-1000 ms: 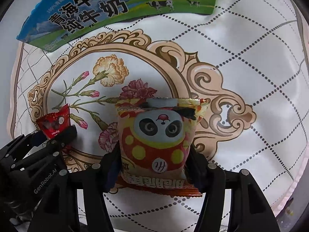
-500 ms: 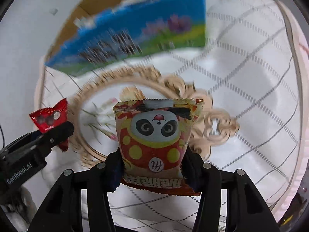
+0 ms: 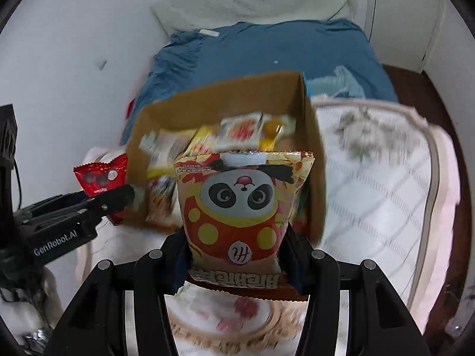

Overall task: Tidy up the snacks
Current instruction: 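Lower both packets into the box and open both tools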

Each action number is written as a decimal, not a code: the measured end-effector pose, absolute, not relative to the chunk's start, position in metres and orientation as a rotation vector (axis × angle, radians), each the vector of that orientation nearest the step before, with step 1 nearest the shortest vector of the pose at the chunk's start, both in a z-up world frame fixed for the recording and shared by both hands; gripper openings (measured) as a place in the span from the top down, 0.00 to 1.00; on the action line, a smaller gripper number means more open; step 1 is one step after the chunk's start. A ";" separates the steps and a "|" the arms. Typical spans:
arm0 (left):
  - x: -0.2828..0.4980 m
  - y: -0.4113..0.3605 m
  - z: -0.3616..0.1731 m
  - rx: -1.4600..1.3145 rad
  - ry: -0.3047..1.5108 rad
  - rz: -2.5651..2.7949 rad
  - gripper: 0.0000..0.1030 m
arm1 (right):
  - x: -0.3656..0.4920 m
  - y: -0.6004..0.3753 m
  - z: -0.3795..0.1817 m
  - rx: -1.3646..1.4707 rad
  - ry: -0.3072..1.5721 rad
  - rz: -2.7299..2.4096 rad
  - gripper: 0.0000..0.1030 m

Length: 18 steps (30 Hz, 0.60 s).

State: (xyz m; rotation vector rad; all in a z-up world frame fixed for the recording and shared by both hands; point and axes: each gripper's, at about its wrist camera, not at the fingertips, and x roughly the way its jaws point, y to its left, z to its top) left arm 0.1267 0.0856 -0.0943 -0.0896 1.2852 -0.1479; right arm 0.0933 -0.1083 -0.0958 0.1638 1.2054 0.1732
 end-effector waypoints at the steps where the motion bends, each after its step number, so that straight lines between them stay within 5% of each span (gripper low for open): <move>1: 0.140 0.086 -0.099 -0.076 1.301 -0.137 0.61 | 0.109 -0.107 -0.100 0.147 1.212 0.154 0.46; 18: 0.274 0.095 -0.212 0.002 1.520 -0.077 0.61 | 0.216 -0.109 -0.190 0.114 1.362 0.029 0.46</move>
